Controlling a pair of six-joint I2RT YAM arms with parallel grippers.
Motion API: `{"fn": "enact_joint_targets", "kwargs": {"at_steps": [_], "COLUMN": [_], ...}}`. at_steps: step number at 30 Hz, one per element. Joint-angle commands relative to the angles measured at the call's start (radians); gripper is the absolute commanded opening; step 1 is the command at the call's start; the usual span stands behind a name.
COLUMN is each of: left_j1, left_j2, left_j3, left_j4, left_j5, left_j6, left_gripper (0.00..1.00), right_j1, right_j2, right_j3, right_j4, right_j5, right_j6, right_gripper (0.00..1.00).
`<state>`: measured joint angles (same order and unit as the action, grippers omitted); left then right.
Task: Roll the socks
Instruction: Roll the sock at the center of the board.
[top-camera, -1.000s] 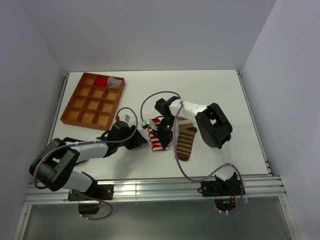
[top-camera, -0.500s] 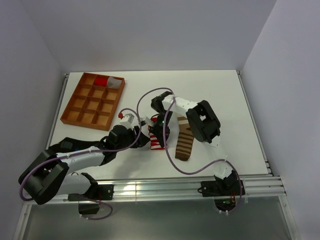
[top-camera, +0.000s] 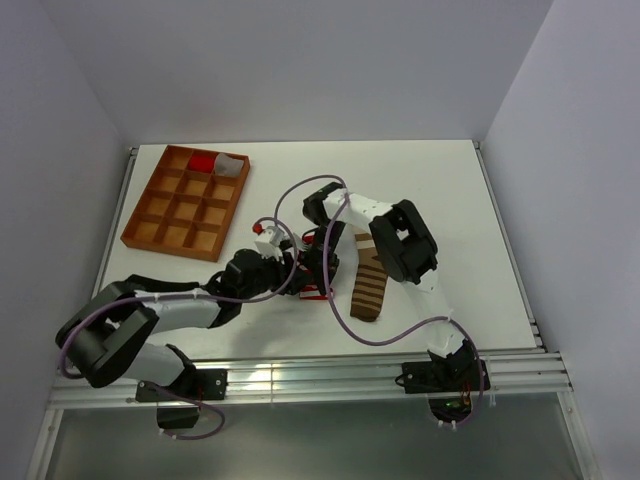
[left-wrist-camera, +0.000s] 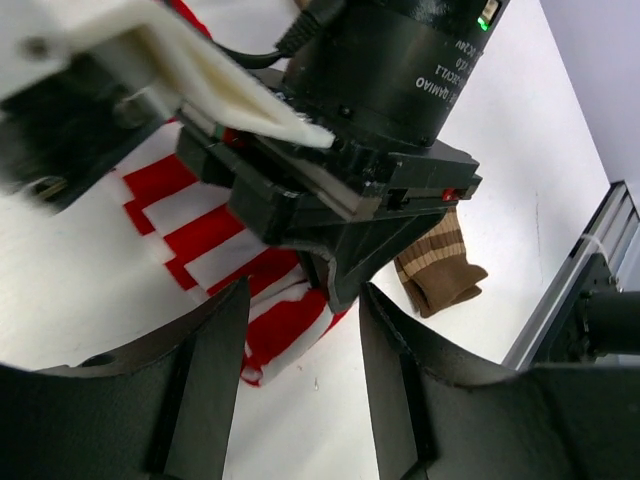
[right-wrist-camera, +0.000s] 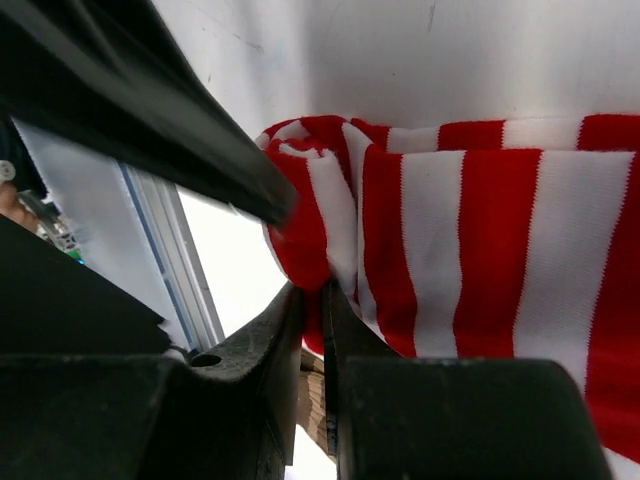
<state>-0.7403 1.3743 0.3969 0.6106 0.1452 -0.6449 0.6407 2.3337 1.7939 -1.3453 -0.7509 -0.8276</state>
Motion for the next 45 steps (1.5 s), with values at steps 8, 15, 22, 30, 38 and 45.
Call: {"fn": "enact_joint_targets", "kwargs": {"at_steps": [8,15,22,30,38,45], "left_j1": [-0.011,-0.011,-0.013,-0.014,-0.021,-0.025], "left_j2": [0.183,0.212,0.224,0.269,0.322,0.377], "left_j3": [0.033,0.002,-0.029,-0.032,-0.032,-0.053], "left_j4": [0.224,0.247,0.275,0.305,0.324,0.367], "left_j5": [0.113,0.134,0.149,0.160,0.152,0.139], "left_j6": [0.011,0.017,0.007,-0.012,-0.028,-0.067], "left_gripper": [0.50,0.49,0.48,0.47,0.42,0.33], "right_j1": [-0.010,-0.035,-0.064,-0.072,-0.072,-0.070], "right_j2": [0.046,0.052,0.062,0.059,0.059,0.026], "right_j3": [0.035,0.027,0.025,0.010,0.019,-0.005], "right_j4": [0.028,0.054,0.084,0.110,0.129,0.185], "right_j5": [0.001,0.019,0.036,0.053,0.042,0.042], "right_j6": [0.031,0.080,0.133,0.162,0.202,0.242], "right_gripper": [0.14,0.14,0.13,0.13,0.13,0.13]}}
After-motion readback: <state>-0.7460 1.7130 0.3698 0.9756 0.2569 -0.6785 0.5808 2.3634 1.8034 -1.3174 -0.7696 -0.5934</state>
